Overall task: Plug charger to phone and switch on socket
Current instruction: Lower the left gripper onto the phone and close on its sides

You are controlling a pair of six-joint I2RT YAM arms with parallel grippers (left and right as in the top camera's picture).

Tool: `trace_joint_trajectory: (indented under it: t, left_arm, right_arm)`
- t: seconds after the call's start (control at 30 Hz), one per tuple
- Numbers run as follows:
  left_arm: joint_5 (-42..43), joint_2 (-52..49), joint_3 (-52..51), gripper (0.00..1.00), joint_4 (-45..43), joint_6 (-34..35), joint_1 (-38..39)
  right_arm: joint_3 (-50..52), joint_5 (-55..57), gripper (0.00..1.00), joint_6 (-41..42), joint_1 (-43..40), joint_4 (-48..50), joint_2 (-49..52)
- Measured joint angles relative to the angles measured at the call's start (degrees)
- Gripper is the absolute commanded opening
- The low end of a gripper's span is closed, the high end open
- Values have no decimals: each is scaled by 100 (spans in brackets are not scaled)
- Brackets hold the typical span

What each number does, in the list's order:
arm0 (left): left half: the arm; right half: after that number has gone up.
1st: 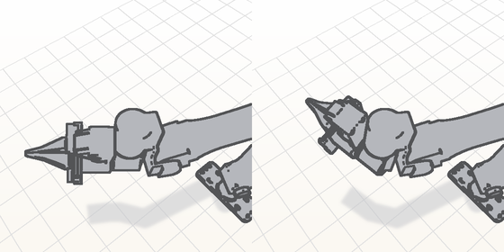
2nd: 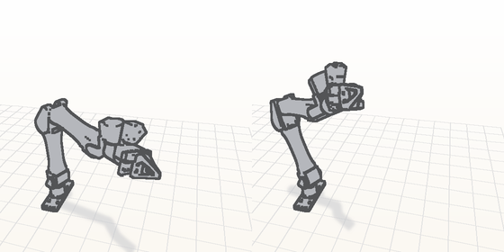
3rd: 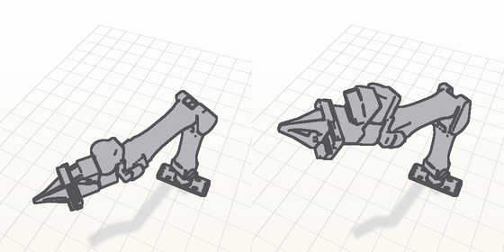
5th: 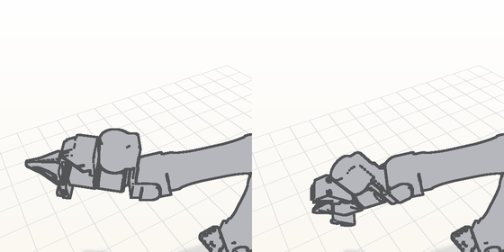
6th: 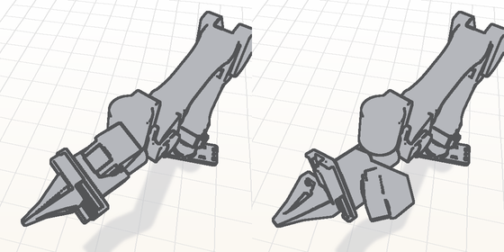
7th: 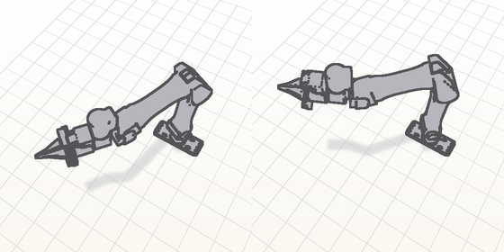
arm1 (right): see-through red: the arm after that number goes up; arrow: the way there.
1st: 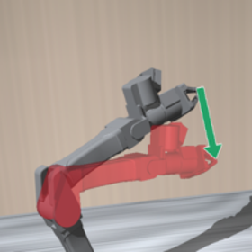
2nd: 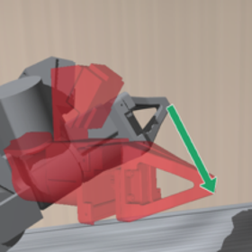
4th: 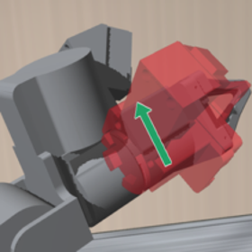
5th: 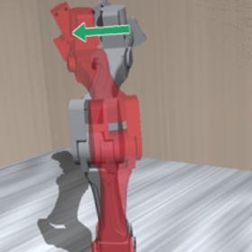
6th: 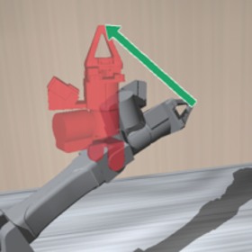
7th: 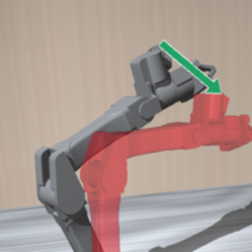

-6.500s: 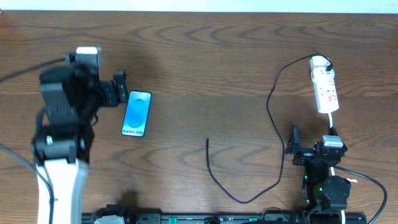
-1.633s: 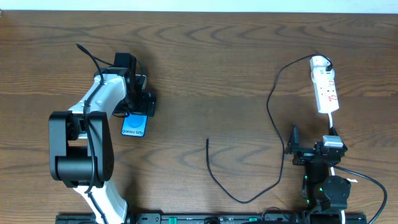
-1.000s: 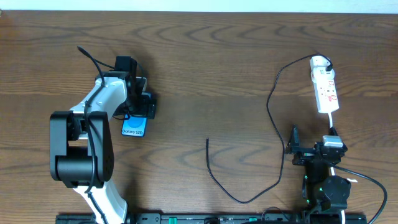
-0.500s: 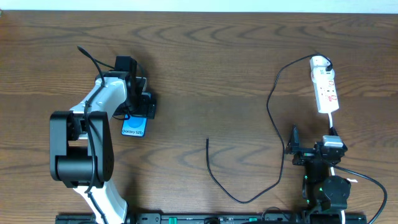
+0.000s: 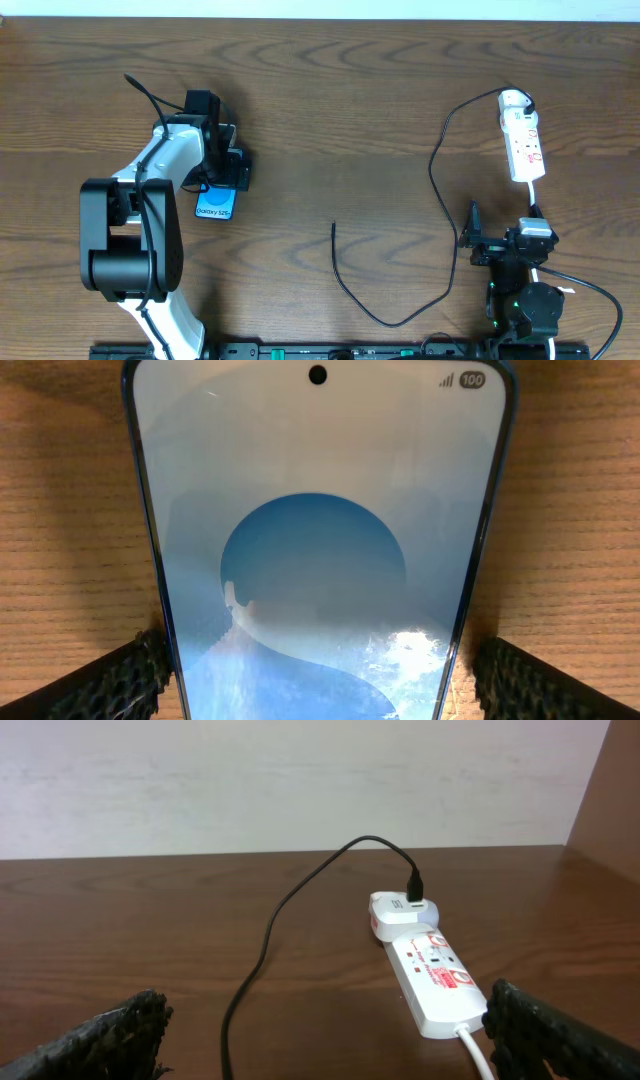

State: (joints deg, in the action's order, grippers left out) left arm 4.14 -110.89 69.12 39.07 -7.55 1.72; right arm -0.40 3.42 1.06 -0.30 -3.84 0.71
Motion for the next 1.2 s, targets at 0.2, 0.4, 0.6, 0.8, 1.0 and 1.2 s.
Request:
trace_joint_trajectory:
  t: [0.2,0.4,0.6,0.8,1.0,1.2]
  left_arm:
    - [-2,0,0,97,0,2,0]
    - [-2,0,0,90,-7,2,0]
    - [-2,0,0,85,-11,2,-4]
    - [-2,0,0,84,-13,0,-4]
    - [-2,0,0,83,-11,0,-4]
    - [-2,0,0,83,-13,0,-4]
  right_arm:
    - [0,0,99,0,0,0,0]
    - [0,0,99,0,0,0,0]
    - [0,-2,99,0,0,0,0]
    - [0,0,99,0,0,0,0]
    - [0,0,99,0,0,0,0]
    - [0,0,99,0,0,0,0]
